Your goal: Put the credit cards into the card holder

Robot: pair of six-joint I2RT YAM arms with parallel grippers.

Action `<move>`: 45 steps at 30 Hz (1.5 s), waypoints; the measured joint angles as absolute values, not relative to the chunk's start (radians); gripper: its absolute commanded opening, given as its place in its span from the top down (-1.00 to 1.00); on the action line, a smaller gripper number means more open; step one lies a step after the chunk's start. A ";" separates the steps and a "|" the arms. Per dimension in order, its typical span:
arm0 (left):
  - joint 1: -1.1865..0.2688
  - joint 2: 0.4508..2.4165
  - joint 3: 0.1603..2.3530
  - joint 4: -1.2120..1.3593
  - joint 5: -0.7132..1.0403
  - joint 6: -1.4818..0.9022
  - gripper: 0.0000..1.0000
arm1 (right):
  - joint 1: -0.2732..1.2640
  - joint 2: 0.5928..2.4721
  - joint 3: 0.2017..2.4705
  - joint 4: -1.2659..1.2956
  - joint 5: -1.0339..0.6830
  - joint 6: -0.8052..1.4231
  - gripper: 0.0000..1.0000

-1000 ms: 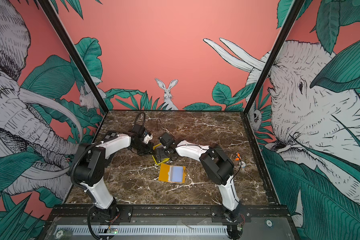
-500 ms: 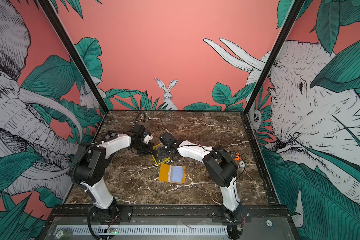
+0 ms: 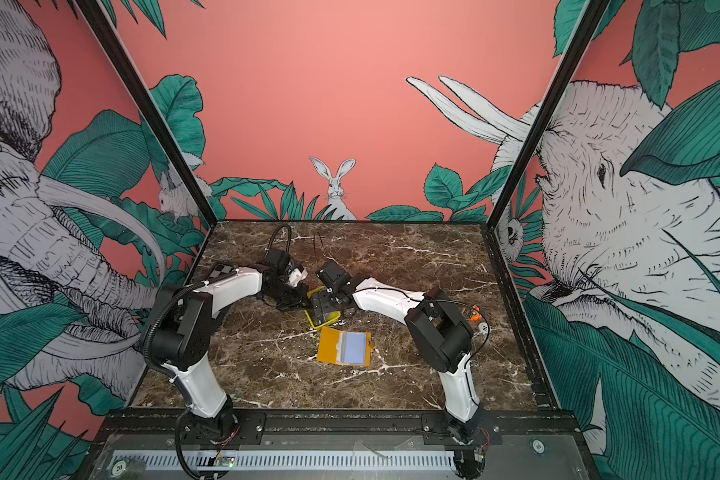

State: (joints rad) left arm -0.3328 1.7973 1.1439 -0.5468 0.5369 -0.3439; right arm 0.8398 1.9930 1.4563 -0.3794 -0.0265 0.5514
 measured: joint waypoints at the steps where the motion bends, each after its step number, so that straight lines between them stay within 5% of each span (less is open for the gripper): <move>1: -0.333 1.797 1.144 -0.547 0.535 -0.344 0.97 | 0.839 1.999 1.457 -0.380 -0.028 0.550 -0.83; 45: -0.333 1.797 1.144 -0.546 0.513 -0.344 1.00 | 0.837 2.011 1.473 -0.410 -0.007 0.504 -0.82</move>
State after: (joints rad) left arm -0.3328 1.7966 1.1439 -0.5461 0.5133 -0.3439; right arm 0.8368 2.0113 1.4734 -0.4095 -0.0071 0.5041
